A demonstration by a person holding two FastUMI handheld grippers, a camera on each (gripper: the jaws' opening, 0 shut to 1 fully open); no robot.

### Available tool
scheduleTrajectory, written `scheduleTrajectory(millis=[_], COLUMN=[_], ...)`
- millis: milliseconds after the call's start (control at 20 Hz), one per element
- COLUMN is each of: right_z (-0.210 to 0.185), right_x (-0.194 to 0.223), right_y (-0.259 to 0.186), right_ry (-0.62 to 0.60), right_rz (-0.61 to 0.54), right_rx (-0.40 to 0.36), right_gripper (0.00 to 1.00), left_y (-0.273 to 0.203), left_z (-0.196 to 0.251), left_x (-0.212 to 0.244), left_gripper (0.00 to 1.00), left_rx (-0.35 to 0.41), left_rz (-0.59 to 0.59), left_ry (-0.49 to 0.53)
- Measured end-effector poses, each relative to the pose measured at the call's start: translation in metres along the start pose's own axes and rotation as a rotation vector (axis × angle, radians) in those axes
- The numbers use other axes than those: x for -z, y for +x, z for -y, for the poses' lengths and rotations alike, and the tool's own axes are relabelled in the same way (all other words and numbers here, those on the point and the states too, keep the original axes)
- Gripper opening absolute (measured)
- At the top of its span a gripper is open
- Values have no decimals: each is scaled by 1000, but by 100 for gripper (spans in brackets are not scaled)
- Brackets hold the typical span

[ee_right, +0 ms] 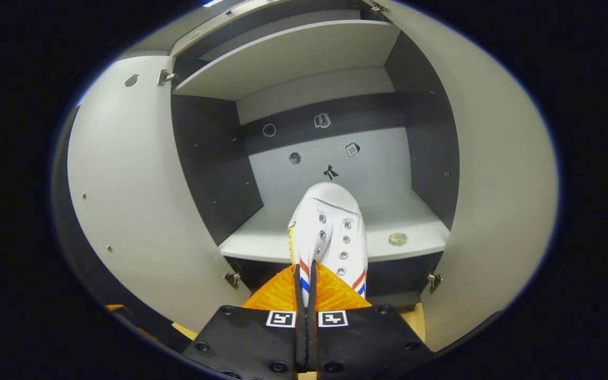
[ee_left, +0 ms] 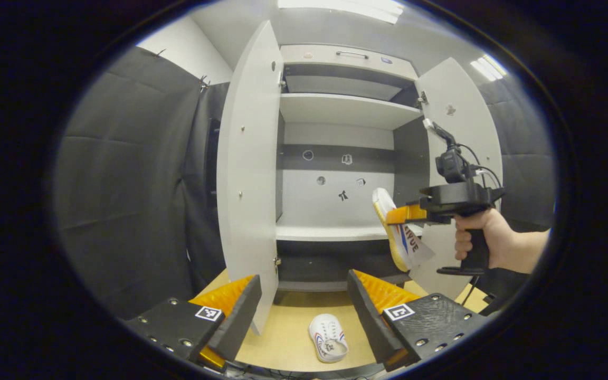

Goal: Grab one shoe with the right hand and put it into the shoe cabinet, grab the other shoe with the left hand and put it into the shoe cabinet; then close the right door with the right hand and the left door with the left hand.

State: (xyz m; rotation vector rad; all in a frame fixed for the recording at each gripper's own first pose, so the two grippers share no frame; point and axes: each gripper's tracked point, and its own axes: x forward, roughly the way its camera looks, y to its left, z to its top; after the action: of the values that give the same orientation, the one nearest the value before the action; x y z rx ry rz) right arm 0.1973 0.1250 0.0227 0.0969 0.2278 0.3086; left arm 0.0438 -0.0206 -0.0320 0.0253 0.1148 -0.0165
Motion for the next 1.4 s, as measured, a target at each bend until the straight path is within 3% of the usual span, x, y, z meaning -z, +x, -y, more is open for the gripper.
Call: scheduleTrajectory(millis=[250,500,950,1200,1300,1400], right_z=[33,60,86,91,93,81], right_x=[-64,-90,-68,-56,-44,-47], right_y=[45,99,171,189,193,194], right_ry=[73,49,65,92,94,104], right_rz=[122,129,14,-43,-85,-70], right_rx=[87,147,187,202,207,154], right_gripper=[1,1,1,4,8,20], left_y=[19,36,43,43,40,38], left_z=[2,8,9,-4,-6,-7], left_x=[-2,-7,-6,-7,-4,0], left_gripper=[94,94,94,94,95,94], left_rx=[8,5,-26,-73,-80,-81], left_rz=[1,2,-14,-17,-20,-29], left_ry=[-13,-41,28,7,1,1])
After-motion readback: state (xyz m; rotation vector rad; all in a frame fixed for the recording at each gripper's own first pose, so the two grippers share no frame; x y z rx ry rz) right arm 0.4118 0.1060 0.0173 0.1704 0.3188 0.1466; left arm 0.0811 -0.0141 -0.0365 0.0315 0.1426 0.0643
